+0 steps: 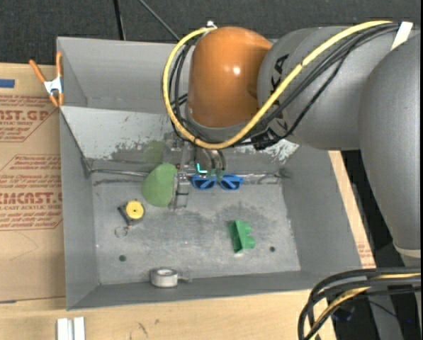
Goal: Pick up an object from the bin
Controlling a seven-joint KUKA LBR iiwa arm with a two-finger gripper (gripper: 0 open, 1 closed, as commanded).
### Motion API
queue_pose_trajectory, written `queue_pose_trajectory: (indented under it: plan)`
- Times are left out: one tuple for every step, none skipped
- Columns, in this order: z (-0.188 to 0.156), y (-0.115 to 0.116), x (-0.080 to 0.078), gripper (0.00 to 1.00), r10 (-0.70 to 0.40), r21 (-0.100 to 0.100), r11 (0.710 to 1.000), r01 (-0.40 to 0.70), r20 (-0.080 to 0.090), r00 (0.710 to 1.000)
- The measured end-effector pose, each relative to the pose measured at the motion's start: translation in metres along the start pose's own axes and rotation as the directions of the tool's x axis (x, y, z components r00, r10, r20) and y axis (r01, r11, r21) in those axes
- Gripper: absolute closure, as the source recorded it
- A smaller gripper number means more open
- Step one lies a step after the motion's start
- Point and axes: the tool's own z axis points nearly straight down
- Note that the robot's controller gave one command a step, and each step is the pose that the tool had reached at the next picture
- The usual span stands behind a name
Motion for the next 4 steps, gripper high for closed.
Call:
queue_pose_trajectory:
  plan:
    - [0.136,0.058,0.033,0.0,0.044,0.0,0.999,-0.044,-0.001,0.999]
    - [0.1,0.036,0.013,0.0,-0.051,0.001,0.999,0.051,0.011,0.999]
    - [0.102,0.048,0.022,0.0,0.037,-0.001,0.999,-0.037,0.006,0.999]
    - [0.133,0.044,0.026,0.0,0.128,-0.001,0.992,-0.128,0.004,0.992]
